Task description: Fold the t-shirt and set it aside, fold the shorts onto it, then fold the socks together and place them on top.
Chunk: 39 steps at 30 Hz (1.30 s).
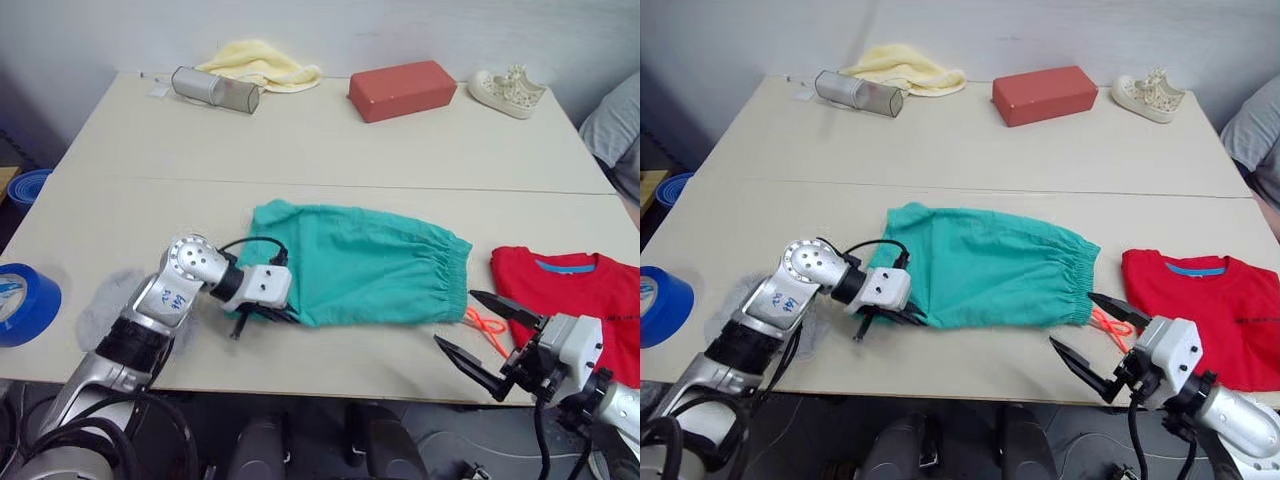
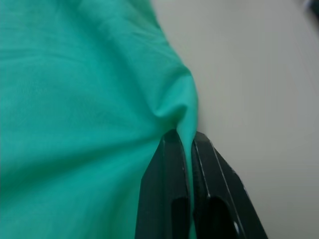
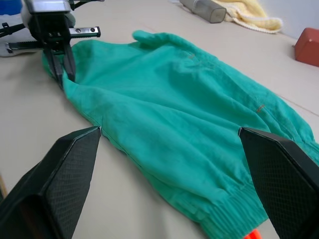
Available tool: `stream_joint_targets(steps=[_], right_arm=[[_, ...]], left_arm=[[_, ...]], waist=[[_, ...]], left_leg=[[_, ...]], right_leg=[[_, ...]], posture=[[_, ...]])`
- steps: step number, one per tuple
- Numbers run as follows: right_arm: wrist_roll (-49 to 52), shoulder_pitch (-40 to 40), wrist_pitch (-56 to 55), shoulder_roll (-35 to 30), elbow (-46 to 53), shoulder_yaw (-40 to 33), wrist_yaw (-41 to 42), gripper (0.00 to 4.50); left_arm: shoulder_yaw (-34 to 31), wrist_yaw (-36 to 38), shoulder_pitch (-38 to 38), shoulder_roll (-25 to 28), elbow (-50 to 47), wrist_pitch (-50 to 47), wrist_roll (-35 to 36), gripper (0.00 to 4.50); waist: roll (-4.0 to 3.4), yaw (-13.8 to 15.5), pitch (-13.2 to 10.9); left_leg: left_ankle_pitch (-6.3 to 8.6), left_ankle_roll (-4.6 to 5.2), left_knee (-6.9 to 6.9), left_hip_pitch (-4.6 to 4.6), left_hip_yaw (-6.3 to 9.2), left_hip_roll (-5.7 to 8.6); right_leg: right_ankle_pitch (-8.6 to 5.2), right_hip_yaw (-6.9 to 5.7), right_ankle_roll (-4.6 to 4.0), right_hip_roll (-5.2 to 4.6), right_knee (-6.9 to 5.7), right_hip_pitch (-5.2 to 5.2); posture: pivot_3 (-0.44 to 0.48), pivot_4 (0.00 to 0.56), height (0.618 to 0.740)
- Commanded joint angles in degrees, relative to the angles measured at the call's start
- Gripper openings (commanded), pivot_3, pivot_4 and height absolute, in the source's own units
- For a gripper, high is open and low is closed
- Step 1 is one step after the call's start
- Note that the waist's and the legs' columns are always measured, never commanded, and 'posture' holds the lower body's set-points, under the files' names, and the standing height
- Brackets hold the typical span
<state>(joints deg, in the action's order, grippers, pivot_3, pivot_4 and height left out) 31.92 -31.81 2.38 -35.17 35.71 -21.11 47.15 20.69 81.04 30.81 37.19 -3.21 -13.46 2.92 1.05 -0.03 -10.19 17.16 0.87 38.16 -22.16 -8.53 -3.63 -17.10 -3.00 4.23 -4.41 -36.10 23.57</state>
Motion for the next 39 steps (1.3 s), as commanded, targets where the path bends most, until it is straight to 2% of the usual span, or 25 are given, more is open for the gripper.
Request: stream_joint_targets(steps=[1, 6, 9, 12, 14, 16, 19, 21, 25, 30, 34, 39], right_arm=[[0.51, -2.75, -1.29, 0.50, 1.35, -3.14, 1.30, 4.50], [0.38, -4.22, -1.65, 0.87, 0.32, -4.61, 2.01, 4.50], [2.13, -5.08, 0.78, 0.73, 0.60, -4.85, 1.76, 4.50], [4.68, -5.84, 2.84, 1.27, 0.99, -5.55, 1.23, 4.50], [6.11, -6.53, 4.56, 1.26, 1.57, -5.99, 0.97, 4.50], [12.17, -9.03, 9.99, 1.44, 2.93, -7.04, -1.07, 4.50], [23.37, -12.70, 17.83, 1.72, 4.68, -8.79, -5.76, 4.50], [33.09, -15.17, 23.76, 2.06, 4.72, -9.39, -11.47, 4.50], [41.33, -13.01, 28.22, 3.98, 1.82, -9.19, -22.14, 4.50], [54.23, -7.81, 32.03, 6.54, -1.07, -7.09, -35.50, 4.50], [62.97, -2.22, 32.17, 8.05, -2.47, -4.50, -46.25, 4.50], [68.97, 4.99, 31.70, 10.01, -4.45, 0.49, -57.43, 4.50]], left_arm=[[0.20, -1.49, -2.80, 0.68, -10.00, -8.40, 2.96, 0.04], [-0.33, -4.19, -6.04, 0.88, -14.53, -14.84, 5.30, 0.04], [-1.81, -5.13, -7.25, 2.21, -14.08, -15.90, 6.22, 0.61], [-4.50, -3.43, -7.67, 3.56, -11.79, -12.85, 9.18, 1.54], [-6.51, 1.59, -7.41, 5.13, -9.71, -9.90, 12.90, 2.20], [-9.50, 8.29, -6.47, 6.43, -7.14, -8.10, 18.77, 2.83], [-12.36, 9.62, -3.47, 5.63, -3.23, -9.67, 24.02, 2.83], [-13.72, 4.30, 0.66, 0.26, 1.72, -8.83, 25.48, 2.83], [-13.22, -2.22, 4.45, -8.89, 8.39, -4.47, 22.92, 2.83], [-7.99, -8.89, 6.32, -15.21, 14.78, 4.24, 13.42, 1.30], [-7.80, -19.23, 7.91, -19.06, 21.60, 13.14, 5.93, 0.04], [-6.21, -21.05, 8.69, -19.67, 27.08, 16.38, 2.29, 0.04]], waist=[[0.00, -0.02, 0.00], [-0.02, -0.14, 0.01], [-0.04, -0.14, 0.02], [-0.04, -0.07, 0.02], [-0.05, -0.08, 0.02], [-0.08, -0.07, 0.03], [-0.11, 0.19, 0.04], [-0.15, 0.55, 0.07], [-0.10, 0.99, 0.15], [-0.08, 0.31, 0.16], [-0.09, 0.07, 0.16], [-0.10, -0.20, 0.18]], left_leg=[[0.00, 0.00, 0.02, 0.00, 0.00, 0.00], [-0.04, 0.06, 0.02, 0.05, 0.00, 0.02], [-0.03, 0.02, 0.00, 0.05, 0.02, -0.02], [-0.01, -0.02, -0.02, 0.04, 0.07, -0.08], [-0.01, -0.03, -0.02, 0.03, 0.08, -0.09], [0.00, -0.04, -0.02, 0.04, 0.08, -0.09], [0.00, -0.07, -0.04, 0.02, 0.15, -0.11], [-0.01, -0.05, -0.03, 0.02, 0.17, -0.09], [-0.01, 0.03, 0.01, -0.01, 0.15, -0.04], [0.01, 0.04, -0.05, -0.03, 0.09, -0.04], [-0.02, -0.02, -0.06, -0.06, 0.15, -0.09], [-0.03, 0.00, -0.06, -0.06, 0.11, -0.10]], right_leg=[[0.00, 0.01, 0.00, 0.00, 0.00, -0.01], [0.01, 0.16, 0.00, -0.06, -0.01, -0.02], [-0.01, 0.16, -0.04, -0.08, -0.02, -0.01], [-0.05, 0.14, -0.11, -0.13, -0.01, 0.01], [-0.05, 0.14, -0.13, -0.16, -0.01, 0.01], [-0.07, 0.13, -0.15, -0.20, -0.01, 0.01], [-0.11, 0.07, -0.23, -0.28, -0.01, 0.00], [-0.10, 0.07, -0.23, -0.32, -0.02, -0.04], [-0.04, 0.06, -0.29, -0.34, 0.16, -0.12], [0.06, 0.11, -0.11, -0.23, 0.17, -0.04], [0.05, 0.09, -0.12, -0.14, 0.12, 0.00], [0.07, 0.11, -0.08, -0.10, 0.14, 0.01]], posture=[[0.000, 0.150, 0.740], [0.000, 0.150, 0.740], [0.000, 0.150, 0.740], [0.000, 0.150, 0.740], [0.000, 0.150, 0.740], [0.000, 0.150, 0.740], [0.000, 0.150, 0.740], [0.000, 0.150, 0.740], [0.000, 0.150, 0.740], [0.000, 0.150, 0.740], [0.000, 0.150, 0.740], [0.000, 0.150, 0.740]])
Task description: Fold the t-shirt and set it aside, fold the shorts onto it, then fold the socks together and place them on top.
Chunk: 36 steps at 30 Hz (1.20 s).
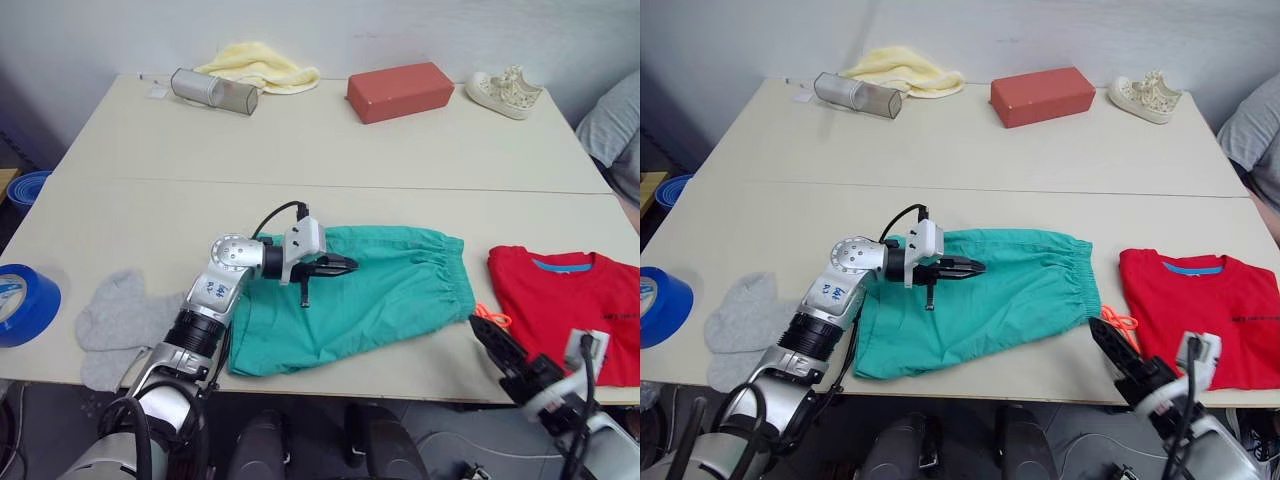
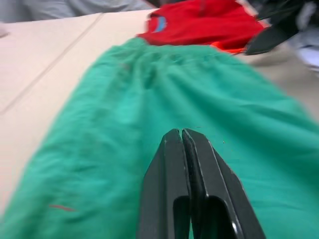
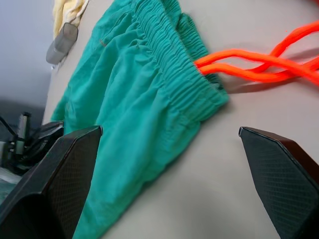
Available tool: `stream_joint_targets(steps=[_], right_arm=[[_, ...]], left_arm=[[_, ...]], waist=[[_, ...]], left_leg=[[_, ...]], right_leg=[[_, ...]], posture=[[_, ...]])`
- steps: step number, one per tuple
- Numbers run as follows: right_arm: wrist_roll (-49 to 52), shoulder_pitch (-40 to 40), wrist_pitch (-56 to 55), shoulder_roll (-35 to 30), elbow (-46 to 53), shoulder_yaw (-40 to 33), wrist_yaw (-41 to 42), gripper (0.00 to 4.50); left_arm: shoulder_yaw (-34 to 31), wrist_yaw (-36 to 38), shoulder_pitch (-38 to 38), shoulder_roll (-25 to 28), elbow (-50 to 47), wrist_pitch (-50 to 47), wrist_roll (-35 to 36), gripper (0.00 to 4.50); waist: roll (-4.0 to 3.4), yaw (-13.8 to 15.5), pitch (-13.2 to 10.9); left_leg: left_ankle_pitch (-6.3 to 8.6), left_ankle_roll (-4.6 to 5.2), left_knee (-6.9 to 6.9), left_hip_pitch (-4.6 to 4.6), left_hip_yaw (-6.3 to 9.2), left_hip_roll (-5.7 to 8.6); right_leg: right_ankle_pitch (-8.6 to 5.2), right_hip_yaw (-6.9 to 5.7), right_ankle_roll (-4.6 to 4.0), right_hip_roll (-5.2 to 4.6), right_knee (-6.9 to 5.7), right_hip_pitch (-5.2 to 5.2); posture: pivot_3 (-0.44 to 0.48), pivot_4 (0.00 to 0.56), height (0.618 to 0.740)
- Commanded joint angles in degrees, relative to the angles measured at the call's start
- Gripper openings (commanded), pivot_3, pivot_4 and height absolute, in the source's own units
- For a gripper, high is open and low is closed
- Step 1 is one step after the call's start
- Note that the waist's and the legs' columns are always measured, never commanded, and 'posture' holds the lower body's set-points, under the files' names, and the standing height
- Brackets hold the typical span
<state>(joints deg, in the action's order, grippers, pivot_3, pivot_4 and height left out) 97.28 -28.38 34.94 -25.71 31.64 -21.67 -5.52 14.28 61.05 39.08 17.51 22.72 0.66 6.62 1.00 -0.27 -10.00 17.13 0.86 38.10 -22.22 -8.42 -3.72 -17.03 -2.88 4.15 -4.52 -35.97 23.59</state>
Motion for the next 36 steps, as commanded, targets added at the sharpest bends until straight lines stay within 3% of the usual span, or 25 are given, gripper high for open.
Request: stream_joint_targets(steps=[1, 8, 16, 19, 26, 30, 36], right_arm=[[3.70, 2.55, -0.60, 0.48, -0.95, 1.72, -6.07, 4.50], [1.85, 11.50, -0.77, 2.48, -6.58, 5.58, -11.68, 4.50], [-2.73, 19.28, 1.99, 4.86, -13.24, 9.62, -9.04, 4.50], [-6.03, 22.11, 2.09, 6.20, -16.72, 10.28, -7.57, 3.88], [-15.14, 27.21, 1.18, 7.39, -19.76, 8.92, -0.99, 1.42], [-25.28, 26.80, -4.18, 6.99, -17.11, 7.34, 5.64, 0.09], [-40.77, 23.21, -13.79, 6.34, -10.87, 5.41, 11.88, 0.04]], left_arm=[[0.10, -0.69, 0.43, -0.16, 1.27, 1.81, -1.06, 0.04], [1.18, 0.53, 0.47, 0.27, 2.93, 3.27, -2.87, 0.04], [2.03, 4.45, 0.59, 0.31, 9.48, 5.82, -3.35, 0.04], [2.10, 4.75, 0.40, 0.21, 12.07, 7.73, -3.96, 0.00], [2.18, 7.07, 0.02, 0.76, 14.85, 10.65, -3.99, 0.00], [0.71, 5.97, 1.13, 0.56, 16.10, 12.25, -3.57, 0.00], [-2.85, 1.48, 2.17, -0.98, 12.56, 6.17, -1.14, 0.00]], waist=[[-0.12, 0.08, -0.04], [0.11, -0.07, 0.09], [0.42, -1.19, 0.35], [0.65, -1.47, 0.59], [0.66, -1.51, 0.79], [0.68, -1.30, 0.80], [0.50, -0.68, 0.71]], left_leg=[[0.00, 0.00, -0.01, -0.02, 0.00, 0.01], [-0.01, 0.09, 0.05, -0.08, -0.04, 0.07], [-0.02, 0.08, 0.02, -0.02, -0.04, -0.02], [-0.02, 0.06, 0.00, 0.01, -0.03, -0.08], [-0.01, 0.02, -0.04, 0.06, -0.05, -0.10], [-0.01, 0.02, -0.04, 0.06, -0.05, -0.09], [0.01, 0.07, -0.04, -0.14, -0.04, 0.02]], right_leg=[[0.00, -0.01, 0.00, 0.00, -0.01, 0.03], [0.05, -0.04, 0.10, 0.04, 0.02, 0.02], [0.06, 0.00, 0.07, -0.03, 0.01, 0.00], [0.05, 0.00, 0.05, -0.02, 0.01, -0.01], [0.04, 0.00, 0.00, -0.05, 0.01, -0.02], [0.04, -0.02, 0.00, -0.07, 0.02, -0.03], [0.05, -0.08, 0.04, -0.11, 0.05, 0.10]], posture=[[0.000, 0.150, 0.740], [0.000, 0.150, 0.740], [0.000, 0.150, 0.740], [0.000, 0.150, 0.740], [0.000, 0.150, 0.740], [0.000, 0.150, 0.740], [0.000, 0.150, 0.740]])
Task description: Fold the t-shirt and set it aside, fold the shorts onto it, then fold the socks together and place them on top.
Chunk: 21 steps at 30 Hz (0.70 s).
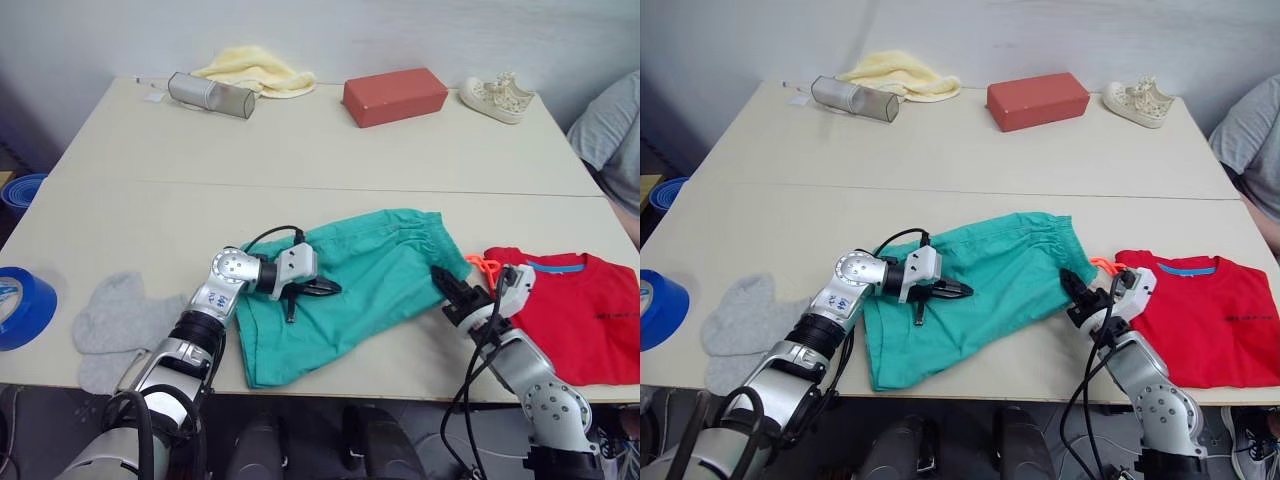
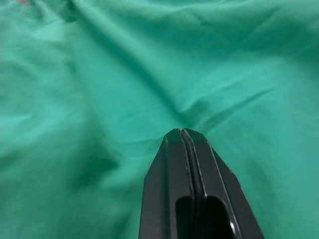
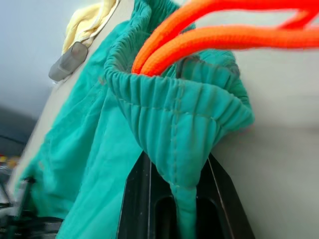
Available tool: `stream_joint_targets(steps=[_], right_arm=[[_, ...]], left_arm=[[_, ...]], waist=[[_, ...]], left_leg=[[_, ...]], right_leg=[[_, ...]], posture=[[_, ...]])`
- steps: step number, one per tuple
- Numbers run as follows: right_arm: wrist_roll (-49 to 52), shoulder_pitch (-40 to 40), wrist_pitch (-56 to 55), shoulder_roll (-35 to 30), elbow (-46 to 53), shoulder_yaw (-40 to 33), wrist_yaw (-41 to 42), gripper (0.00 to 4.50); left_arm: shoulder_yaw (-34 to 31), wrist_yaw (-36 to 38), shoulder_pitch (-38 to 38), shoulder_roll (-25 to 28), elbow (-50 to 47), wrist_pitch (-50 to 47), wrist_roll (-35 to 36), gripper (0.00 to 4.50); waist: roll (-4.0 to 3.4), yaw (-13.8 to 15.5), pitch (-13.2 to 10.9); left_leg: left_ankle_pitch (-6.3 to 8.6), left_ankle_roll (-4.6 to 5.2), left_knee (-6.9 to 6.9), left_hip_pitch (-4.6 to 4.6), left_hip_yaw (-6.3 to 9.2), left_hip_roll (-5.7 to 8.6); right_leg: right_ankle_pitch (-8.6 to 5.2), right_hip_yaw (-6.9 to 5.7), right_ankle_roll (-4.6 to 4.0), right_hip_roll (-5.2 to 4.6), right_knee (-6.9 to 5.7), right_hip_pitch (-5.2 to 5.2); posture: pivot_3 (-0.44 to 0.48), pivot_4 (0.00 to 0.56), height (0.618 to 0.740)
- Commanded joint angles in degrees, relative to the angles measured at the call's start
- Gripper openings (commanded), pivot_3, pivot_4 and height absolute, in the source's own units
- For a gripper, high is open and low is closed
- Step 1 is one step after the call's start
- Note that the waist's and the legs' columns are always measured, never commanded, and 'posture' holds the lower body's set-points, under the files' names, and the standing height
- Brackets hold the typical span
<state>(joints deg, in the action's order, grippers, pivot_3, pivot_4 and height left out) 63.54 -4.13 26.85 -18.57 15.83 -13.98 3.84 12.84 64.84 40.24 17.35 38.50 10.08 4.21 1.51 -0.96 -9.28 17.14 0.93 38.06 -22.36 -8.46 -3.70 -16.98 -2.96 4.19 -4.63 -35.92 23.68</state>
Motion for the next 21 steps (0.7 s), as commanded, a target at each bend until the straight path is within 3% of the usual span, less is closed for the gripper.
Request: stream_joint_targets(steps=[1, 5, 9, 14, 21], right_arm=[[-10.08, -1.61, -7.27, -1.05, 5.64, -2.47, 2.52, 0.04], [-19.99, -2.74, -13.80, -1.58, 8.17, -3.27, 4.36, 0.04], [-32.94, -3.40, -17.31, -6.86, 13.08, -0.06, 7.94, 0.04], [-51.53, -0.12, -18.54, -18.70, 19.27, 11.23, 15.32, 0.04], [-61.20, 6.94, -13.54, -16.56, 21.67, 26.39, 18.55, 0.04]], left_arm=[[-1.60, -3.79, 0.56, -1.04, -4.38, -4.99, 0.88, 0.00], [-1.98, -8.23, -1.03, -2.07, -8.32, -10.57, 0.30, 0.00], [-1.43, -12.66, -1.91, -3.56, -9.27, -13.45, -0.87, 0.00], [-0.91, -16.53, -1.39, -4.24, -10.06, -17.33, -2.22, 0.00], [-0.78, -16.16, -4.70, -1.98, -14.54, -21.52, -2.05, 0.00]], waist=[[-0.07, 0.10, -0.04], [-0.11, 0.33, -0.07], [-0.21, 0.43, -0.13], [-0.27, 0.35, -0.14], [-0.26, 0.58, -0.14]], left_leg=[[0.00, 0.00, 0.00, -0.01, -0.01, 0.01], [0.00, 0.00, 0.01, -0.04, -0.03, 0.07], [0.00, 0.00, 0.00, 0.00, -0.08, 0.11], [0.00, -0.02, -0.01, 0.07, -0.10, 0.06], [-0.01, -0.06, 0.01, 0.06, -0.08, 0.03]], right_leg=[[0.00, -0.01, 0.00, 0.03, 0.01, 0.00], [0.00, -0.03, 0.06, 0.15, -0.01, 0.04], [-0.01, -0.01, 0.07, 0.18, -0.02, 0.04], [-0.01, -0.05, 0.07, 0.22, -0.03, 0.03], [-0.03, -0.08, 0.03, 0.19, -0.03, 0.04]], posture=[[0.000, 0.150, 0.740], [0.000, 0.150, 0.740], [0.000, 0.150, 0.740], [0.000, 0.150, 0.740], [0.000, 0.150, 0.740]])
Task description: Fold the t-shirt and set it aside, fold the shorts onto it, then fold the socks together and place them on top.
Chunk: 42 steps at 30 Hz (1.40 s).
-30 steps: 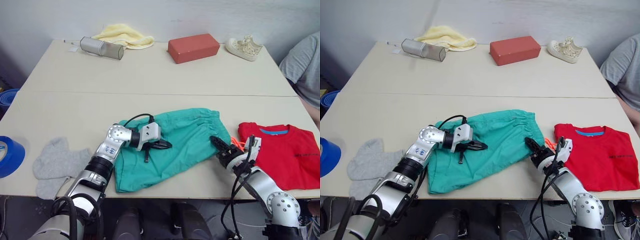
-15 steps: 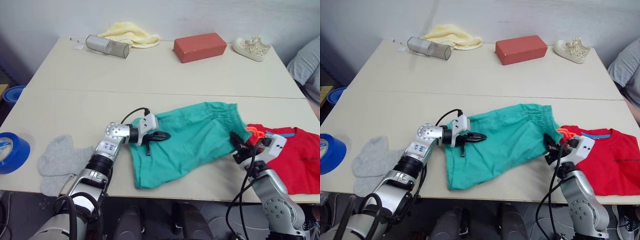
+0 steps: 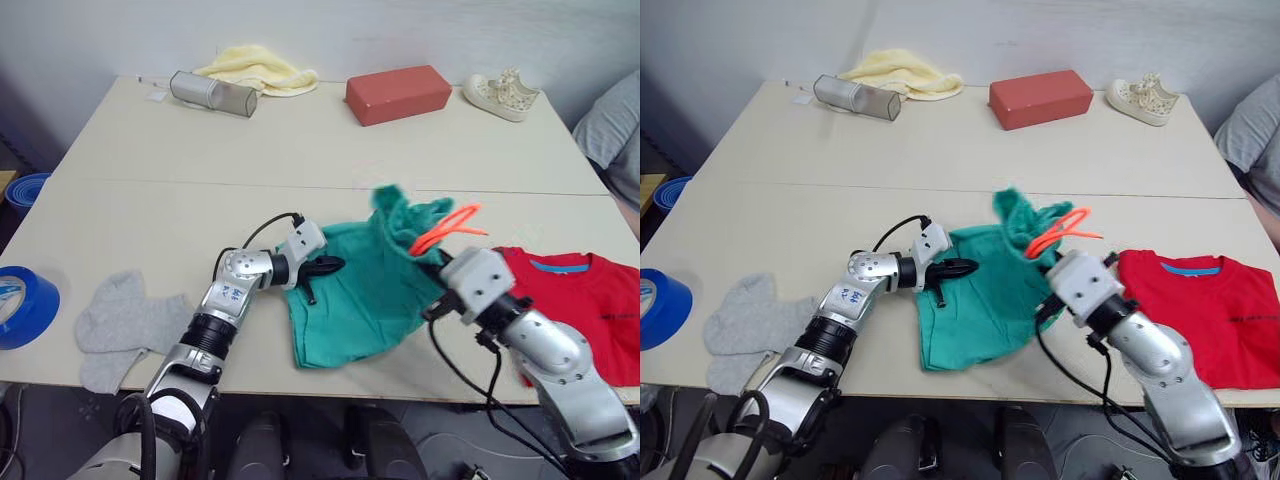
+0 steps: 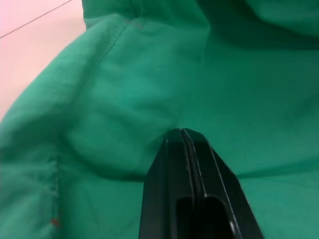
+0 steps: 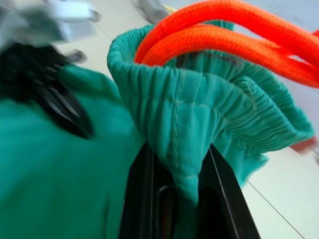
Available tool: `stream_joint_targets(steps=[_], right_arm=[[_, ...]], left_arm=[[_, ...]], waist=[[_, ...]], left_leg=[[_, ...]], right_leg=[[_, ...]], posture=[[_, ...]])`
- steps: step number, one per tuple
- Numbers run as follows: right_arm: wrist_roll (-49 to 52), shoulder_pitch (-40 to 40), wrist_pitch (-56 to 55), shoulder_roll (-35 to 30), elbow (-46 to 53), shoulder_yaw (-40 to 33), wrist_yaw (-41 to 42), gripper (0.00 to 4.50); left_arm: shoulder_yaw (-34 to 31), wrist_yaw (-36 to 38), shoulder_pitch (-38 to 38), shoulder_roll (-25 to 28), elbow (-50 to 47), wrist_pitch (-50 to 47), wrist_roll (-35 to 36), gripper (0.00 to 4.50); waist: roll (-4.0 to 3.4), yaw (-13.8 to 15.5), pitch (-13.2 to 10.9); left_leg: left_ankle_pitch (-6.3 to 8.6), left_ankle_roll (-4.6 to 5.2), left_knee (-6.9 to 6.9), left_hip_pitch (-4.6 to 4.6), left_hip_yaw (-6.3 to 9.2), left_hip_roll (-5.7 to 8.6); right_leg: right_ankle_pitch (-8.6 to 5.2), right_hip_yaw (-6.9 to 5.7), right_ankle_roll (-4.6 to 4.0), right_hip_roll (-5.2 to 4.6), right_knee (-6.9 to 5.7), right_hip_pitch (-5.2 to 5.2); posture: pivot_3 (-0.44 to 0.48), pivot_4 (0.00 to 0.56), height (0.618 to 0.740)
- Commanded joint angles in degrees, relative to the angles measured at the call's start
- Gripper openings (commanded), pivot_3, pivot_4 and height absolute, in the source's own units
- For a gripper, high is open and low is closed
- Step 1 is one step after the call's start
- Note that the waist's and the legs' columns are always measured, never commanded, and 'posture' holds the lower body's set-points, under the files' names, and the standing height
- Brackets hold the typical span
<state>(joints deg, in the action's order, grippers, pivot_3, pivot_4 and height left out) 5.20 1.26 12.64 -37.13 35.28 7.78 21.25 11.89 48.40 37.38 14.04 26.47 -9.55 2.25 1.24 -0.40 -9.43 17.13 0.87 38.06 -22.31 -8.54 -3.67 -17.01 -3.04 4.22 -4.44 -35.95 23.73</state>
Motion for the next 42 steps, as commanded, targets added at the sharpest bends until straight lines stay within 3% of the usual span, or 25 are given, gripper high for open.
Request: stream_joint_targets(steps=[1, 12, 15, 16, 19, 23, 30, 33, 40, 42], right_arm=[[-3.45, 1.87, 0.53, 3.01, 1.88, 6.28, 1.54, 0.04], [-7.88, 2.26, -4.00, 5.85, -6.19, 14.16, 8.75, 0.04], [1.00, 0.99, -5.17, 7.84, -6.82, 12.39, 13.82, 0.04], [3.34, 0.76, -6.31, 7.87, -6.76, 12.04, 16.05, 0.53], [9.10, 0.03, -6.54, 6.39, -5.70, 10.09, 21.59, 1.42], [25.96, -2.07, -0.15, 2.08, -3.47, 3.23, 31.01, 2.67], [51.14, -4.51, 16.75, -7.40, -2.37, -12.00, 33.68, 2.67], [56.54, -1.14, 19.40, -3.60, -7.37, -16.33, 26.50, 2.30], [33.56, 4.59, 10.14, 1.98, -15.08, -6.40, 25.05, 0.04], [26.32, 6.01, 6.42, 4.50, -17.34, -2.41, 23.41, 0.04]], left_arm=[[0.08, 0.39, -2.35, 1.74, -3.27, -2.40, 0.00, 0.00], [-3.29, 2.57, -5.76, 6.98, -9.21, -2.83, 3.71, 0.00], [-5.10, 4.07, -5.30, 9.11, -8.62, -1.87, 5.03, 0.00], [-5.48, 4.59, -5.07, 9.74, -8.17, -1.51, 5.31, 0.00], [-6.42, 6.88, -4.35, 11.08, -7.34, -0.92, 6.83, 0.00], [-8.82, 11.82, -2.05, 13.57, -6.69, -2.75, 10.23, 0.00], [-11.41, 18.22, 6.16, 18.20, -3.11, -3.82, 13.36, 0.00], [-12.40, 21.82, 8.70, 17.59, -4.24, -4.78, 16.87, 0.00], [-8.02, 26.14, 6.97, 13.14, -16.21, -10.69, 21.77, 0.00], [-5.57, 26.74, 4.77, 12.20, -19.79, -11.45, 21.80, 0.00]], waist=[[0.00, 0.07, 0.00], [0.02, -0.06, 0.01], [0.04, -0.02, 0.00], [0.04, -0.01, -0.01], [0.05, 0.08, -0.02], [0.07, 0.40, -0.04], [0.21, 0.42, -0.12], [0.24, 0.19, -0.13], [0.14, 0.30, -0.21], [0.13, 0.16, -0.21]], left_leg=[[0.00, 0.00, 0.00, -0.01, 0.00, 0.00], [0.00, 0.01, 0.03, 0.02, -0.01, -0.02], [0.01, -0.03, 0.02, 0.02, 0.01, -0.08], [0.01, -0.04, 0.01, 0.01, 0.02, -0.10], [0.02, -0.03, 0.01, 0.01, 0.02, -0.08], [0.04, 0.01, 0.06, -0.01, 0.02, -0.03], [0.05, 0.03, 0.04, -0.02, 0.14, -0.06], [0.05, 0.01, 0.01, -0.01, 0.15, -0.09], [0.03, -0.04, 0.03, -0.09, 0.09, -0.04], [-0.09, -0.24, 0.05, -0.09, 0.02, -0.01]], right_leg=[[0.00, 0.00, 0.00, 0.00, 0.00, 0.00], [-0.01, -0.12, -0.03, -0.10, -0.03, -0.02], [-0.03, -0.15, -0.06, -0.10, -0.03, -0.01], [-0.03, -0.15, -0.08, -0.09, -0.04, -0.01], [-0.03, -0.25, -0.08, -0.07, -0.03, -0.01], [-0.03, -0.51, -0.06, -0.12, -0.03, -0.03], [-0.02, -0.50, -0.08, -0.31, -0.01, -0.06], [-0.03, -0.47, -0.10, -0.29, 0.01, -0.08], [-0.03, -0.47, -0.10, -0.05, 0.02, 0.00], [-0.03, -0.46, -0.09, 0.01, 0.00, 0.02]], posture=[[0.000, 0.150, 0.740], [0.000, 0.150, 0.740], [0.000, 0.150, 0.740], [0.000, 0.150, 0.740], [0.000, 0.150, 0.740], [0.000, 0.150, 0.740], [0.000, 0.150, 0.740], [0.000, 0.150, 0.740], [0.000, 0.150, 0.740], [0.000, 0.150, 0.740]])
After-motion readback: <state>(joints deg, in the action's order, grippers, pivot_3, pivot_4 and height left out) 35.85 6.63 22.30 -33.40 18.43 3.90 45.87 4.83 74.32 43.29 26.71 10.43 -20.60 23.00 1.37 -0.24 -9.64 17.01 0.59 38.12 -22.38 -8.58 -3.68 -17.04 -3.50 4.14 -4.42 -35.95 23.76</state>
